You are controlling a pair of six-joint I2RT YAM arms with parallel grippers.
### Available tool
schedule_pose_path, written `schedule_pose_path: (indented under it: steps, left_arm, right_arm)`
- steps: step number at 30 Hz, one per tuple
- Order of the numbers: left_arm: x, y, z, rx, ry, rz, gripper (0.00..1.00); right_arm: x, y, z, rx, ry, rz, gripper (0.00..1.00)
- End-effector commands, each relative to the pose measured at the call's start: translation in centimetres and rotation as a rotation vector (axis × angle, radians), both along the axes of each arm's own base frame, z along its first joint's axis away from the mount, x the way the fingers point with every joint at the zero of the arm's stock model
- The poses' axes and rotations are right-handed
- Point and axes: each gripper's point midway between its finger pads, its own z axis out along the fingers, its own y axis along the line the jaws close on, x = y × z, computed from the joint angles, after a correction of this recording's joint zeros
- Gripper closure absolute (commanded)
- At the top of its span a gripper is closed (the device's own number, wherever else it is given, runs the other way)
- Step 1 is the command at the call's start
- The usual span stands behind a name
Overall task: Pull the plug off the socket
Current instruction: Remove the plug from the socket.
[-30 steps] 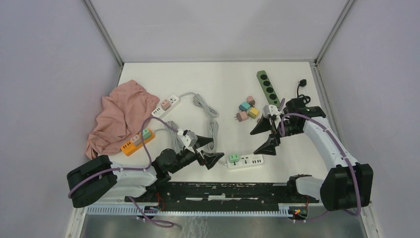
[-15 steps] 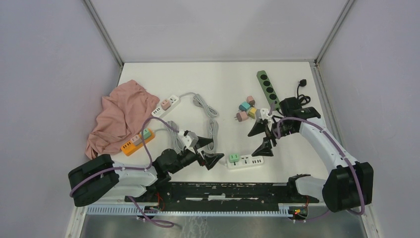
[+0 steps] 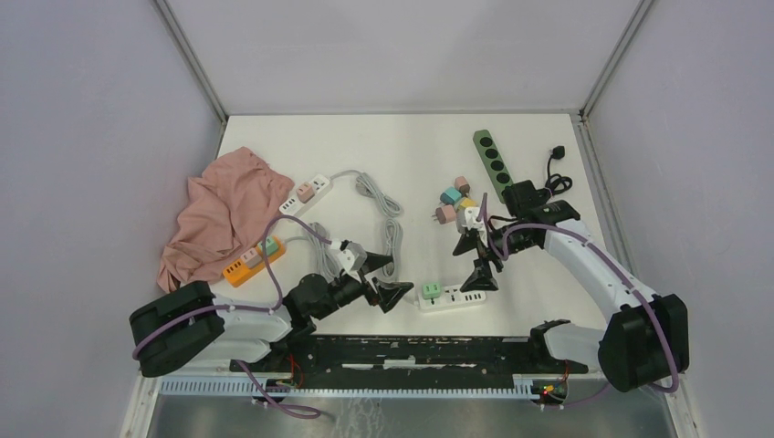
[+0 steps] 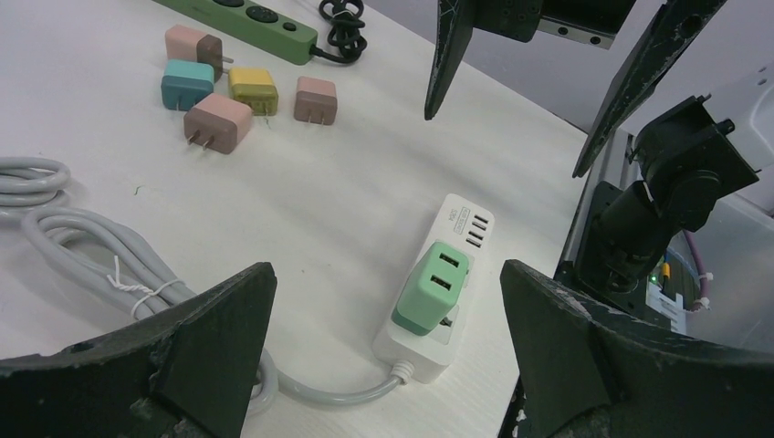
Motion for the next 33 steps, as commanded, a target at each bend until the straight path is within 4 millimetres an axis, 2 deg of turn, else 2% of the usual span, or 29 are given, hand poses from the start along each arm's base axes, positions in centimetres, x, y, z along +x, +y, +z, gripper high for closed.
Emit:
schedule_pose_path:
  steps: [1,33]
  left_arm:
    - [0.7,0.1,1.5,-0.052,-0.026,0.033,0.01]
    - [1.1,0.4,0.1,-0.023,-0.007,0.059,0.01]
  right_arm:
    - [0.4,0.3,-0.4,-0.024,-0.031,0.003,0.00]
    - [0.0,1.4,-3.4,-0.189,-0.083,0.063,0.00]
